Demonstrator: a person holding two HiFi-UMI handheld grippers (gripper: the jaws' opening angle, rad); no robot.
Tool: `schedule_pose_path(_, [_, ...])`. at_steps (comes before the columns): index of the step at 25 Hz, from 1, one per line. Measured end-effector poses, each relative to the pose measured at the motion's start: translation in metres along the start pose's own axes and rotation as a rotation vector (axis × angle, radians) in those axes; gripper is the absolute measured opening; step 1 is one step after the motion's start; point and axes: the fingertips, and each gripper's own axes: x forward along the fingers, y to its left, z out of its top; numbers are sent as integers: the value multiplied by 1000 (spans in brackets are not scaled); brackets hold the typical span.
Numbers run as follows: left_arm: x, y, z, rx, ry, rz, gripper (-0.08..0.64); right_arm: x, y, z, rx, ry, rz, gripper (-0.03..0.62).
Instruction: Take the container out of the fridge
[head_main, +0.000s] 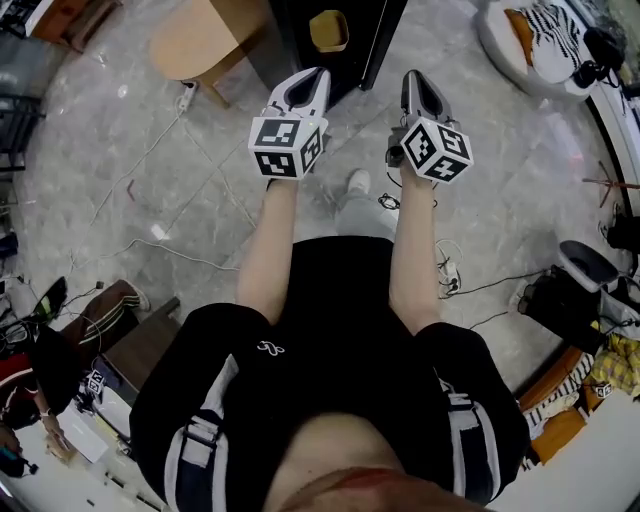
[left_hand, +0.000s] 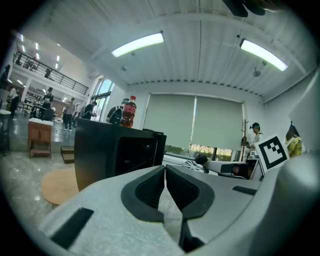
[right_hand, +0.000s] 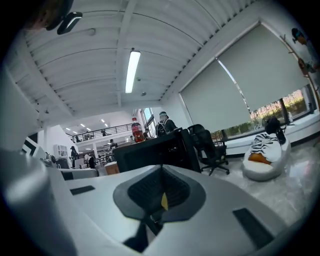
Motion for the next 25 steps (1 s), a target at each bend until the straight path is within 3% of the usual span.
schedule_pose_path(7, [96, 17, -13, -38, 73, 77, 18, 84, -65, 4, 6, 70, 38, 13])
schedule_pose_path(12, [121, 21, -23, -44, 117, 112, 18, 109, -93, -2, 49, 94, 49, 13])
schedule_pose_path(20, [144, 45, -64, -145, 178, 176, 18, 137, -94, -56, 31, 217, 88, 14])
schedule_pose_path(25, [151, 69, -99, -210, 197, 289, 18, 140, -90, -100, -37, 310, 131, 13])
